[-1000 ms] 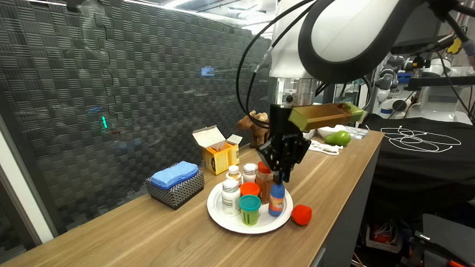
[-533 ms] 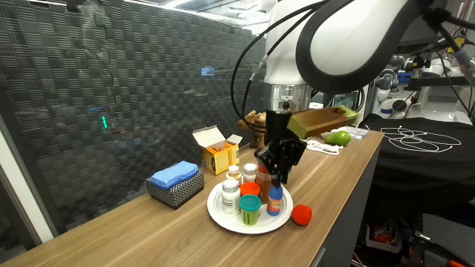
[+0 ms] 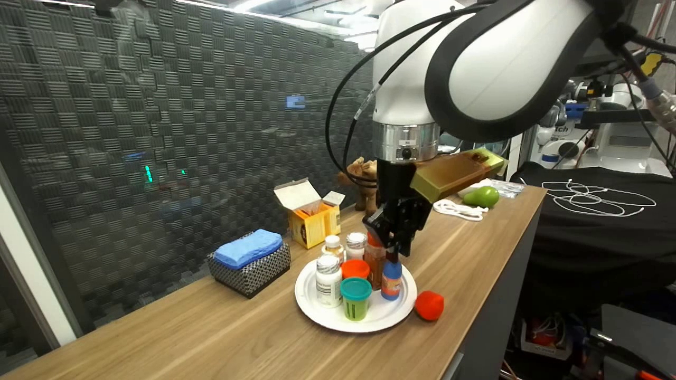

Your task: Put the bottles and the orange plushie surrounding the white plate on the white plate

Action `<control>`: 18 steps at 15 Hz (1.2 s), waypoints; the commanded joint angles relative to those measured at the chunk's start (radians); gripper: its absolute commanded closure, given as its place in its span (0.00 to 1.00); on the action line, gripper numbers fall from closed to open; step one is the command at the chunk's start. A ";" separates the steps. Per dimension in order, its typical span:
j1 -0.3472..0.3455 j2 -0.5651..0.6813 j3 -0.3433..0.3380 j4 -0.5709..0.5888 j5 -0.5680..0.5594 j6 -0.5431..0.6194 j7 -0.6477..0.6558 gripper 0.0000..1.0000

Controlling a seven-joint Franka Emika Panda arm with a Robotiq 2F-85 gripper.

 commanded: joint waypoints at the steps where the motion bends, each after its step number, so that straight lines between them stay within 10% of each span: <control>1: 0.020 0.005 -0.015 0.018 -0.030 -0.020 0.010 0.41; 6: 0.030 -0.048 -0.009 -0.002 -0.036 -0.034 0.030 0.01; 18: 0.003 -0.148 0.004 -0.230 -0.122 0.190 0.225 0.00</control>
